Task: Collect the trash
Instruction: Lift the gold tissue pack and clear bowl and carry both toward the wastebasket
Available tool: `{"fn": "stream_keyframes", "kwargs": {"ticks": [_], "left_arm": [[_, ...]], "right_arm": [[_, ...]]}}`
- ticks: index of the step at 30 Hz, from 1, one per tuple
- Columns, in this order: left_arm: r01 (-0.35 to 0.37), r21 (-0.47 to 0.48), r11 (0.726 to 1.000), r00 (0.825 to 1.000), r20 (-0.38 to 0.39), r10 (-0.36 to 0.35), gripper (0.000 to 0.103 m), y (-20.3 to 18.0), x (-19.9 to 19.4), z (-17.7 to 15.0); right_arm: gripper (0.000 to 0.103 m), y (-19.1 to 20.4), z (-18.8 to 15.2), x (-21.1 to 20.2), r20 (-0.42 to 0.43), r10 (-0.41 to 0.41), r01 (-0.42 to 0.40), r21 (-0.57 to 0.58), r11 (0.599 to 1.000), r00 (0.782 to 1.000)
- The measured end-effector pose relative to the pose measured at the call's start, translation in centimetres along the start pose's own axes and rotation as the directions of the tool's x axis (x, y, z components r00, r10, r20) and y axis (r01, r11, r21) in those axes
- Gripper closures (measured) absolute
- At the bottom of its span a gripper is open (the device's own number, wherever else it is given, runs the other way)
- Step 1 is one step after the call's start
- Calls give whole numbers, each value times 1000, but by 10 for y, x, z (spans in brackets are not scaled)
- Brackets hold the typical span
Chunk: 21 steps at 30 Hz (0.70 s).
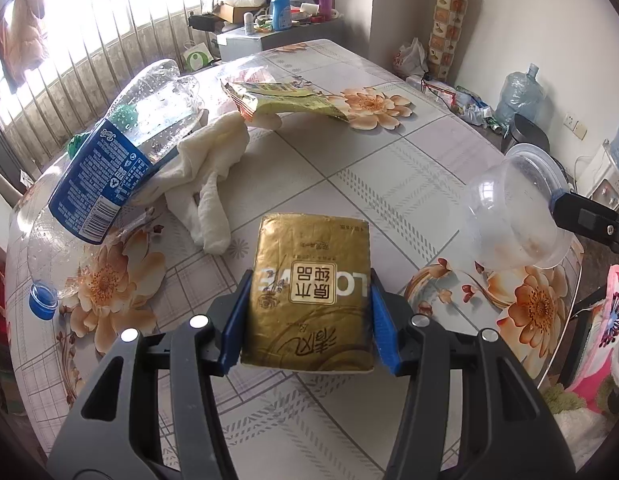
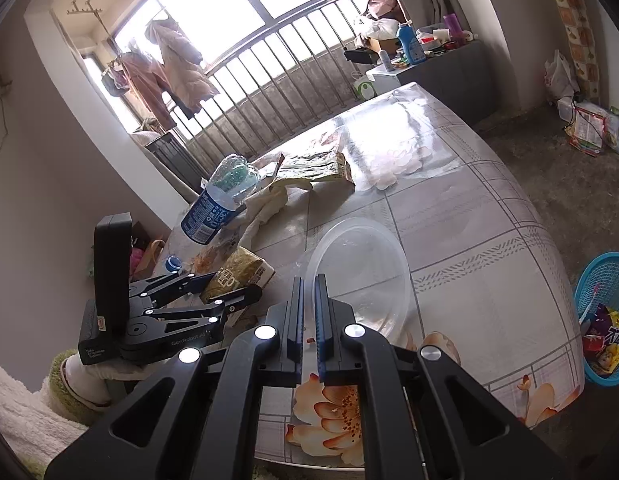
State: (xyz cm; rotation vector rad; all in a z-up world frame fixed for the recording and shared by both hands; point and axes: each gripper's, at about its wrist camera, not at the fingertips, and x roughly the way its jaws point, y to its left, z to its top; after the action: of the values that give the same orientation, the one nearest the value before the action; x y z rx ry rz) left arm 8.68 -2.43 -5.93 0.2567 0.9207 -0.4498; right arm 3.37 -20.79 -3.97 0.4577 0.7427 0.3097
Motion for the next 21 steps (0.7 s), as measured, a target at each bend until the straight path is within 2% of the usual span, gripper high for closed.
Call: {"fn": "stream_keyframes", "kwargs": {"ticks": [21], "left_arm": [[-55, 29, 998, 998, 42, 54, 53, -2, -19, -2]], "right_arm": [[97, 5, 3, -6, 22, 12, -11, -10, 1000, 1000]]}}
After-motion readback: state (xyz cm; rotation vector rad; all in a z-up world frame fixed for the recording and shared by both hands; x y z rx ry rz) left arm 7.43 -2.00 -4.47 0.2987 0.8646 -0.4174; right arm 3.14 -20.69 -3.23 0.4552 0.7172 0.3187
